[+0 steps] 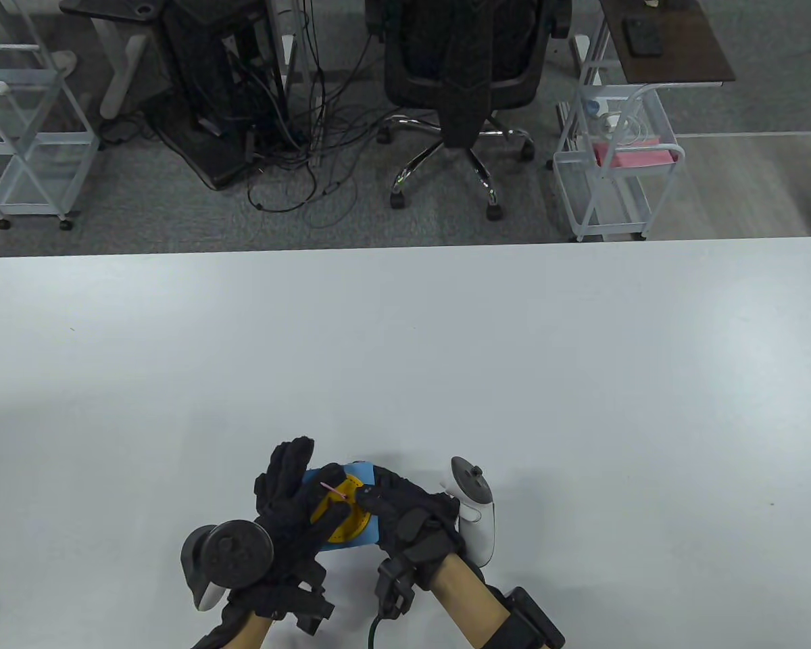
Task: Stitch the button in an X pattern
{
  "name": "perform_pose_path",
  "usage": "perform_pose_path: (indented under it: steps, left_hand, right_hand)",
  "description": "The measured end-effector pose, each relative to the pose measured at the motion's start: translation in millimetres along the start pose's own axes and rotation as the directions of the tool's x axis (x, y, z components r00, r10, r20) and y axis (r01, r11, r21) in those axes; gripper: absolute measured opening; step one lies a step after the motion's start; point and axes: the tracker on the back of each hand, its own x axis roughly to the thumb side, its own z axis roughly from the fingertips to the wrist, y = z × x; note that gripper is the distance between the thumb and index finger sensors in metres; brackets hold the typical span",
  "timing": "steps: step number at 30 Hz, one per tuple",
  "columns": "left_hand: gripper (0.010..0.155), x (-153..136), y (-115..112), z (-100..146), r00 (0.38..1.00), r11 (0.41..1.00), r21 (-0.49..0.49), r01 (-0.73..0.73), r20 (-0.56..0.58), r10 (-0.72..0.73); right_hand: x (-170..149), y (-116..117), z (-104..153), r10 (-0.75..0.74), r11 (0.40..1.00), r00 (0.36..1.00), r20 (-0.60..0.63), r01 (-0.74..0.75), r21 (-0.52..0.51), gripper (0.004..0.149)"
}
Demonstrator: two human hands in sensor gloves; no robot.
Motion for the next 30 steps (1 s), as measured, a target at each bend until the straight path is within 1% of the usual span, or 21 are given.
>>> perform_pose_path:
  steps: [5,7,12,16,22,25,30]
  left_hand:
    - [0.041,0.5,-0.6,-0.2,1.0,1.0,0.017,0.007,-0.004,-0.007]
    - [0.04,1.0,-1.2,-0.7,1.0,1.0,0.009,-0.004,0.002,0.004]
    - [0.039,0.8,1.6,-0.6,0.999,0.999,0.022,-0.044,0.011,0.044]
    - [0.039,1.4,6.7,-0.1,0.996,0.995,0.059,-0.081,0.034,0.079]
    - [0.039,4.4,13.6,1.3,0.994,0.99,0.102,-0.093,0.069,0.086]
    - [0.039,4.5,17.4,2.1,0.989,0.983,0.125,-0.131,0.086,0.121]
    - [0.039,4.4,24.5,3.5,0.984,0.975,0.153,-0.16,0.101,0.146]
  right_hand:
    - [-1.8,-0.9,-0.7,0.024,1.0,1.0,-0.007,-0.024,-0.011,0.051]
    - [-2.8,-0.8,-1.2,0.021,1.0,1.0,-0.011,-0.021,-0.01,0.051]
    - [-3.8,-1.4,-1.7,0.054,0.998,0.998,-0.014,-0.054,-0.017,0.049]
    - [-4.0,-2.9,-1.6,0.078,0.996,0.997,-0.022,-0.079,-0.037,0.047]
    - [-4.9,-4.3,-1.1,0.094,0.994,0.995,-0.041,-0.097,-0.055,0.046]
    - [-5.5,-5.9,-0.9,0.141,0.985,0.988,-0.059,-0.146,-0.09,0.046]
    - [-6.3,-7.0,-0.9,0.174,0.977,0.982,-0.078,-0.182,-0.108,0.046]
